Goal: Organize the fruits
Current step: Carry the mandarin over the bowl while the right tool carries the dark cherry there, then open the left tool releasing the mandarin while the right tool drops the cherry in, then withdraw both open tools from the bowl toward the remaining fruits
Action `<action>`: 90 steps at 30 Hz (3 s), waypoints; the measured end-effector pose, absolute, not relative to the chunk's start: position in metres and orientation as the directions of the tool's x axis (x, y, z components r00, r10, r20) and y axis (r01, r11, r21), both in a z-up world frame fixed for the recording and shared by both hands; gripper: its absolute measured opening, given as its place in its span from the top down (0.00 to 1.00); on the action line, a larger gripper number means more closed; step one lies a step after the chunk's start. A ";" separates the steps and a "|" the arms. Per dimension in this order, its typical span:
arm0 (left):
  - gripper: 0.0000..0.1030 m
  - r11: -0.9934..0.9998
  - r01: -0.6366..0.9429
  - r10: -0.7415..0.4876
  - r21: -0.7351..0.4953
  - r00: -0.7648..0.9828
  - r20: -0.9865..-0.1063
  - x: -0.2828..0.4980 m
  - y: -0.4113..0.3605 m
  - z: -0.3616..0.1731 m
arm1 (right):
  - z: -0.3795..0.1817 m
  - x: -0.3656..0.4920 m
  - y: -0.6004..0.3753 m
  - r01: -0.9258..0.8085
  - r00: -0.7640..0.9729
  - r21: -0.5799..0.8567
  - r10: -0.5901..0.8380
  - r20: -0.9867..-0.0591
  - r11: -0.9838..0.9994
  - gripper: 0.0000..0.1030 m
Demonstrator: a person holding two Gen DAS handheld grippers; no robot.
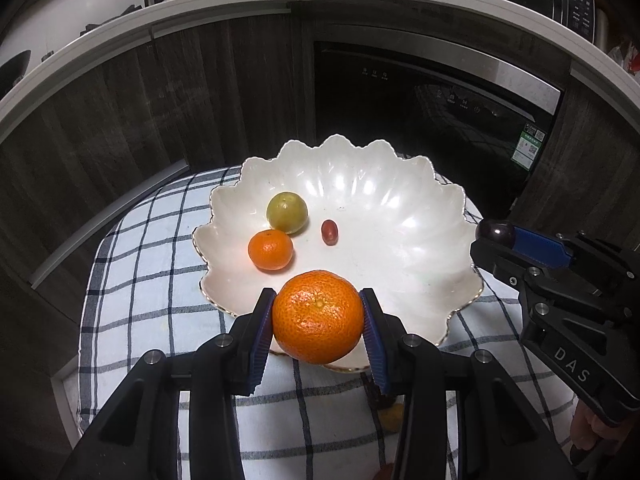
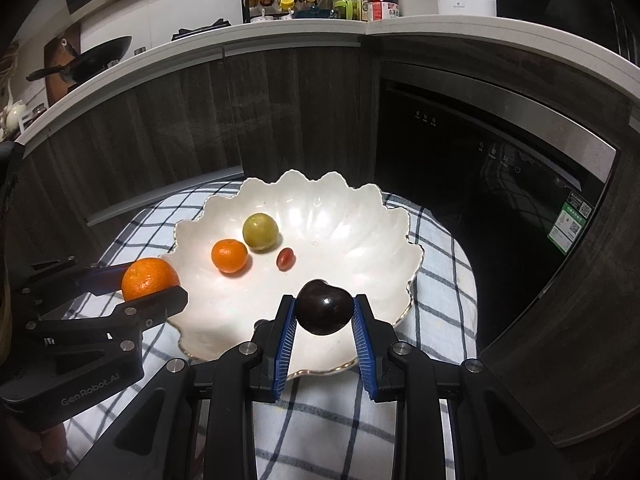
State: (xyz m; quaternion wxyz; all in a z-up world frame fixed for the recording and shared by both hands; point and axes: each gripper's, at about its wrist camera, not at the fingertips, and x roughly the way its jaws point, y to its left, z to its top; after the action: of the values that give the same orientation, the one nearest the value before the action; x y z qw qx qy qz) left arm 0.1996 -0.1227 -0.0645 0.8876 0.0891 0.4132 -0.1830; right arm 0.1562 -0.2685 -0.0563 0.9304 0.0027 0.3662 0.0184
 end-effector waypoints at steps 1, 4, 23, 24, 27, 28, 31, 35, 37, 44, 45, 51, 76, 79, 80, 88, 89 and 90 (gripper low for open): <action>0.60 0.917 0.398 -0.250 0.007 0.589 -0.768 0.202 -0.123 -0.066 | -0.058 0.158 -0.269 -0.032 0.730 0.019 0.036 -0.683 0.999 0.71; 0.60 0.917 0.399 -0.248 0.008 0.586 -0.772 0.207 -0.124 -0.069 | -0.060 0.164 -0.269 -0.033 0.725 0.020 0.037 -0.687 0.999 0.71; 0.59 0.920 0.392 -0.233 0.007 0.561 -0.795 0.233 -0.127 -0.091 | -0.081 0.192 -0.269 -0.035 0.690 0.010 0.032 -0.724 0.999 0.71; 0.59 0.920 0.392 -0.232 0.008 0.560 -0.795 0.234 -0.127 -0.092 | -0.082 0.192 -0.268 -0.036 0.688 0.009 0.032 -0.725 0.999 0.71; 0.59 0.920 0.391 -0.228 0.012 0.559 -0.797 0.234 -0.127 -0.092 | -0.084 0.194 -0.267 -0.037 0.683 0.004 0.028 -0.730 0.999 0.71; 0.59 0.920 0.392 -0.228 0.011 0.558 -0.797 0.235 -0.127 -0.092 | -0.085 0.195 -0.267 -0.037 0.679 0.002 0.027 -0.734 0.999 0.71; 0.55 0.917 0.397 -0.221 0.026 0.562 -0.797 0.234 -0.128 -0.093 | -0.085 0.194 -0.266 -0.036 0.678 0.001 0.025 -0.734 0.999 0.71; 0.38 0.921 0.388 -0.219 0.032 0.582 -0.783 0.232 -0.126 -0.089 | -0.084 0.193 -0.264 -0.035 0.678 -0.021 0.009 -0.735 0.999 0.70; 0.36 0.923 0.383 -0.218 0.027 0.581 -0.784 0.233 -0.125 -0.088 | -0.086 0.194 -0.264 -0.025 0.669 -0.025 -0.002 -0.743 0.999 0.65; 0.27 0.930 0.364 -0.200 0.043 0.601 -0.774 0.229 -0.120 -0.083 | -0.080 0.190 -0.270 0.021 0.683 -0.027 -0.034 -0.729 0.999 0.40; 0.25 0.931 0.361 -0.197 0.046 0.605 -0.771 0.228 -0.120 -0.082 | -0.079 0.190 -0.270 0.022 0.684 -0.028 -0.035 -0.729 0.999 0.40; 0.21 0.937 0.344 -0.181 0.058 0.623 -0.761 0.223 -0.113 -0.075 | -0.074 0.187 -0.267 0.024 0.686 -0.036 -0.043 -0.726 0.999 0.40; 0.21 0.963 0.264 -0.146 0.055 0.683 -0.716 0.176 -0.067 -0.036 | -0.033 0.144 -0.233 -0.001 0.739 -0.050 -0.033 -0.673 0.999 0.40; 0.21 0.965 0.258 -0.143 0.055 0.686 -0.713 0.170 -0.062 -0.033 | -0.030 0.139 -0.230 -0.001 0.740 -0.046 -0.031 -0.672 0.999 0.40; 0.21 0.965 0.256 -0.143 0.053 0.687 -0.713 0.168 -0.059 -0.033 | -0.029 0.136 -0.228 -0.001 0.740 -0.046 -0.030 -0.672 0.999 0.40; 0.21 0.971 0.235 -0.131 0.049 0.689 -0.713 0.152 -0.044 -0.034 | -0.029 0.123 -0.215 -0.015 0.738 -0.053 -0.024 -0.674 0.998 0.40; 0.21 0.972 0.232 -0.129 0.049 0.689 -0.713 0.150 -0.041 -0.034 | -0.029 0.121 -0.213 -0.018 0.738 -0.055 -0.024 -0.675 0.998 0.40; 0.21 0.972 0.228 -0.127 0.048 0.690 -0.713 0.148 -0.039 -0.035 | -0.029 0.120 -0.211 -0.019 0.737 -0.056 -0.023 -0.675 0.998 0.40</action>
State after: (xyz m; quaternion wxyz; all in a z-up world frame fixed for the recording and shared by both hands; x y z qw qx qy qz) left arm 0.1484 -0.0388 -0.0350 0.9168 0.0667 0.3816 -0.0968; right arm 0.1201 -0.2109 -0.0290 0.9316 -0.0295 0.3624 -0.0011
